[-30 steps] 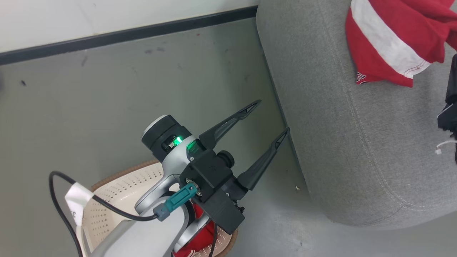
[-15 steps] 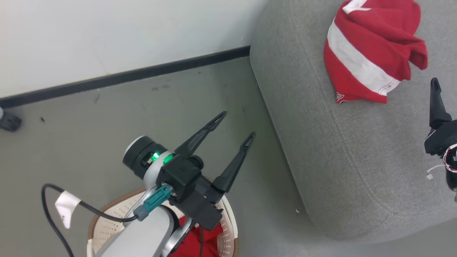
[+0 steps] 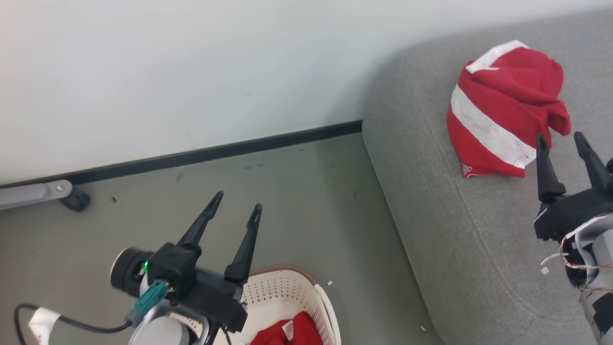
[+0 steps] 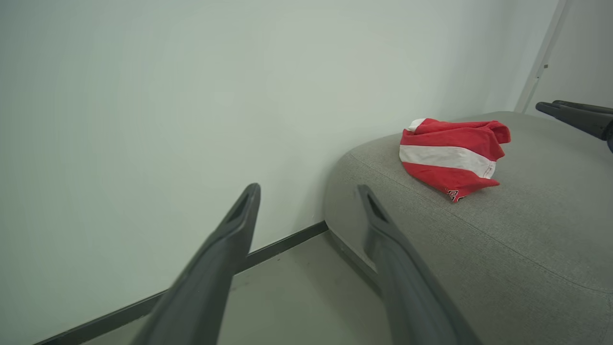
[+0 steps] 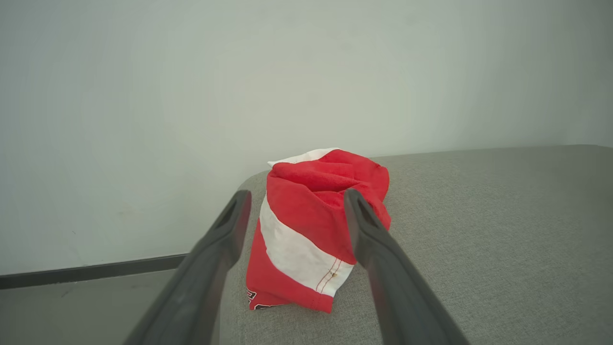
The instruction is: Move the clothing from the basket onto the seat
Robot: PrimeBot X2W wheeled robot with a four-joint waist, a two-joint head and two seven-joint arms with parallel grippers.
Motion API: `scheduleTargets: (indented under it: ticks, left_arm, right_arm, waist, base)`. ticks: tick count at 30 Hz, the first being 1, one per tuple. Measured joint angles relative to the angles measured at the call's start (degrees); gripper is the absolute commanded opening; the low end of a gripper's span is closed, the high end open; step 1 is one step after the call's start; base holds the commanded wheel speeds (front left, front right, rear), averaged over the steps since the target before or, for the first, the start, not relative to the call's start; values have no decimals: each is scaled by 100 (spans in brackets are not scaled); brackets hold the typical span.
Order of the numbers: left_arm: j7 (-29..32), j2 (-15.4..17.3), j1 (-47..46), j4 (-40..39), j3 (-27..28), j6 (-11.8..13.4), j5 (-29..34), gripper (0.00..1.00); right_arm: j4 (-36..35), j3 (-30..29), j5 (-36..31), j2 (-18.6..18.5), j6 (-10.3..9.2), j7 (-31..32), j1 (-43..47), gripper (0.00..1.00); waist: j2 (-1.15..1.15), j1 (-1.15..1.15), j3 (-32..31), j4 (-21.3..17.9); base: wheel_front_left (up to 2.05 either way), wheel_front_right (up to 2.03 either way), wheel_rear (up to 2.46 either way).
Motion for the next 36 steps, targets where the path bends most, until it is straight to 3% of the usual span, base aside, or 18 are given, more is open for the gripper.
scheduleTargets:
  ticks: [8, 18, 36]
  left_arm:
    - [-100, 176, 692, 162, 417, 313, -257, 100]
    - [-153, 285, 1444, 244, 876, 500, -477, 100]
    - [-200, 196, 2673, -285, 1581, 713, -441, 100]
  right_arm:
    - [-773, 0, -100, 221, -156, 0, 825, 100]
    - [-1751, 68, -287, 536, -409, -1, 1839, 100]
    - [-3194, 271, -508, 918, -815, 0, 3641, 100]
  waist:
    - [0, 0, -516, 367]
    - [0, 0, -984, 681]
    - [1, 0, -1546, 770]
  base:
    - [0, 0, 0]
    - [0, 0, 0]
    - [0, 0, 0]
